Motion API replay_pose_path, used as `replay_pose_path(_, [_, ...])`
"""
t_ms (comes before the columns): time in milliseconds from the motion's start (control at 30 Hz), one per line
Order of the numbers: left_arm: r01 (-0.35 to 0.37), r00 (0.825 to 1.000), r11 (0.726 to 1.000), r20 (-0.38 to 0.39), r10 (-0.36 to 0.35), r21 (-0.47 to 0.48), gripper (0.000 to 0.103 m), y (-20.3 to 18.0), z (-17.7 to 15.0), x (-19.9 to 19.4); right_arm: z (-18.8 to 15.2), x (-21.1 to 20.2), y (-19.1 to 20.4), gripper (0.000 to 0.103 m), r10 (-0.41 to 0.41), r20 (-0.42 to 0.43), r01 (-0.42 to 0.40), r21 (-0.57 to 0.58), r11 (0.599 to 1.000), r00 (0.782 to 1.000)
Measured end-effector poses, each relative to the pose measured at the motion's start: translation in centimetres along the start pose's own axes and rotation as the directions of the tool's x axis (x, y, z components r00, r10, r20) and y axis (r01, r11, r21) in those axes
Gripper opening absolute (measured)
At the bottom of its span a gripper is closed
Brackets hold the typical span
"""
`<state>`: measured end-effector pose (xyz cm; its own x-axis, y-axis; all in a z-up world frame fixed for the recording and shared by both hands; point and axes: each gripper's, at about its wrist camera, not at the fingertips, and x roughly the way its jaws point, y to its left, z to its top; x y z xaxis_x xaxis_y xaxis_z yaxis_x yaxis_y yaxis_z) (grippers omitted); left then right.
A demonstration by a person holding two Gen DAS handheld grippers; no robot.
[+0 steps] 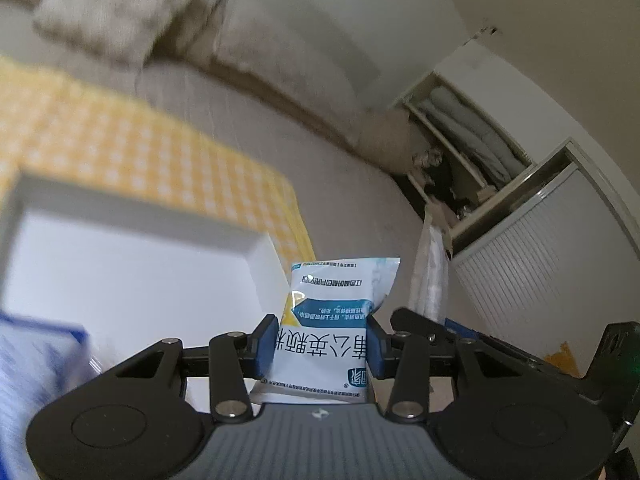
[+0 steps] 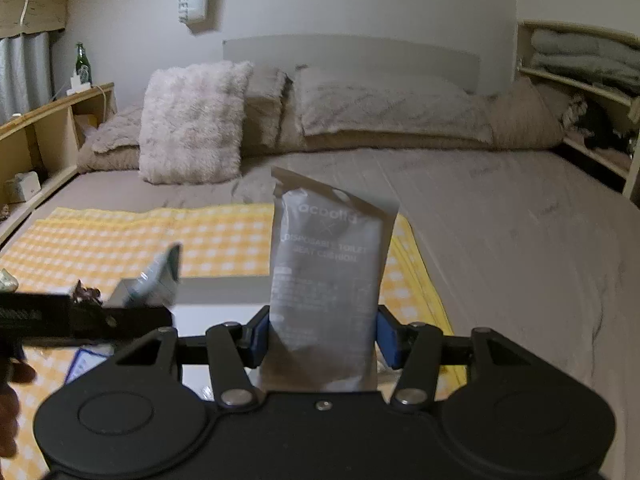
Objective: Organize soft objects
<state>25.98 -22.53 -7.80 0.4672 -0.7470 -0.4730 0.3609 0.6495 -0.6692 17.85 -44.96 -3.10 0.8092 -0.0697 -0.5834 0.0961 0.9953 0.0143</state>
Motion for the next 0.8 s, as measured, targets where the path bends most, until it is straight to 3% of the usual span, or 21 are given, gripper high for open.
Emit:
replay_pose_path(167, [0.000,0.995,0.999,-0.097,-0.004,-0.044,0.046,1.0,-2.4,4.1,-1.2,1.0,-1.3,0.054,-0.007,-0.069,0.006,-0.007,1.000,0.998])
replay_pose_path(367, [-0.092,0.982,0.990,-0.176,0.072,-0.109,0.046,3.7,-4.4,7.4,-2.0,2.3,-1.4,0.054,0.064,-0.129,-0.062,0.020,0.998,0.990])
replay_pose_path(567, [-0.170,0.977,0.981,-0.143,0.156,-0.093,0.046,4.6,-4.6,7.0,-2.9,4.3,-0.1,0.054,0.130,-0.214,-0.127,0.027,0.991,0.968])
replay_pose_path(667, [-0.229,0.966,0.969,-0.143,0.214,-0.097,0.046,4.6,-4.3,6.8,-3.6,5.2,0.2,0.054,0.138,-0.248,-0.137,0.021,0.990,0.959])
replay_pose_path(800, [-0.236,0.967,0.959,-0.137,0.216,-0.156,0.047,5.1,-4.3,5.9,-4.0,6.3,0.5,0.054,0.157,-0.271,-0.152,0.040,0.988,0.950])
